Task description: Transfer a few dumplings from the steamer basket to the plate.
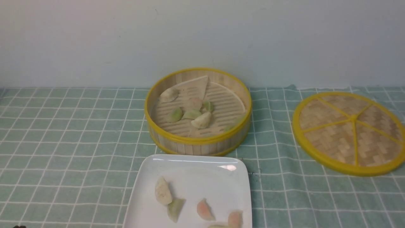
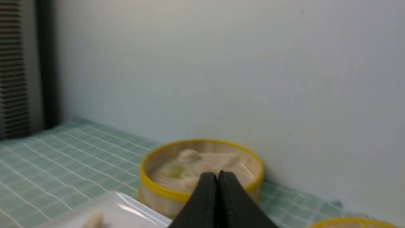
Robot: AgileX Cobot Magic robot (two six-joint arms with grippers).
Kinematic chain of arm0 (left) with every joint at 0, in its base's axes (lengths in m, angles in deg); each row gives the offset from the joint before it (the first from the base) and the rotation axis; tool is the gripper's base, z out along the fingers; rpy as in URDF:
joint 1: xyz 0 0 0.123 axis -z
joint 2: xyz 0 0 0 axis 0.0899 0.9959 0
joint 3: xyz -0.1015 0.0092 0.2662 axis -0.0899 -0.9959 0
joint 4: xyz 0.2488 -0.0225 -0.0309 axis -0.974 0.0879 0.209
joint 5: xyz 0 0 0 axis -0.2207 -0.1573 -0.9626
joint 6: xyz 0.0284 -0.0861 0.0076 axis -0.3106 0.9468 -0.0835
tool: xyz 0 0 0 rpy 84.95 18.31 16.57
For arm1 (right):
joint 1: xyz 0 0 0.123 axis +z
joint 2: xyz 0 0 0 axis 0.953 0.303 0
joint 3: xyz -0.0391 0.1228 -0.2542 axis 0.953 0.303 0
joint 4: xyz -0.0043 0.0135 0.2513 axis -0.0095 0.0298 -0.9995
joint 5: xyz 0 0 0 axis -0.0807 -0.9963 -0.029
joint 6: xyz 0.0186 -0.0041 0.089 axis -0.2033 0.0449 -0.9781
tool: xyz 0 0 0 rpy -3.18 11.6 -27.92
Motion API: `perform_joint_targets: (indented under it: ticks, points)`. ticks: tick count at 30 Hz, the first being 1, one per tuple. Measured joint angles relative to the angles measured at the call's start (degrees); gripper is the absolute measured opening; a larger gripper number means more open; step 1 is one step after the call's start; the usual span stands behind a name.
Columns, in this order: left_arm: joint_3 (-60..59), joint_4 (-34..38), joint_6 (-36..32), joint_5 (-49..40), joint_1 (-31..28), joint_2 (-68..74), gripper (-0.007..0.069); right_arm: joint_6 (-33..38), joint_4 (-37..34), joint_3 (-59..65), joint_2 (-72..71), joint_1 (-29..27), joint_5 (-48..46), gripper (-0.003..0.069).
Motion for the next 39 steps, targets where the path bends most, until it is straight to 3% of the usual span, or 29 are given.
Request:
perform_joint_targets:
  ticks: [2, 3, 4, 6, 10, 13, 39]
  points:
    - [0.0, 0.0, 0.0, 0.0, 0.0, 0.0, -0.0006, 0.0, -0.1, 2.0, -0.4, -3.0, -0.1, -0.0015]
    - [0.0, 0.0, 0.0, 0.0, 0.0, 0.0, -0.0006, 0.0, -0.1, 5.8, -0.9, -8.2, -0.1, -0.0015]
    - [0.0, 0.0, 0.0, 0.0, 0.0, 0.0, -0.0006, 0.0, -0.1, 5.8, -1.0, -8.8, -0.1, -0.0015]
    - [0.0, 0.0, 0.0, 0.0, 0.0, 0.0, -0.0006, 0.0, -0.3, 10.9, -1.6, -16.3, -0.2, -0.0015]
    - [0.0, 0.0, 0.0, 0.0, 0.0, 0.0, -0.0006, -0.6, -1.1, 16.5, -2.0, -25.7, -0.9, -0.0015]
    - [0.0, 0.1, 0.0, 0.0, 0.0, 0.0, -0.0006, -1.6, -1.4, 16.6, -2.1, -28.5, -0.6, -0.0015]
    - [0.0, 0.1, 0.0, 0.0, 0.0, 0.0, -0.0006, -1.9, -1.5, 16.6, -2.1, -30.1, -0.6, -0.0015]
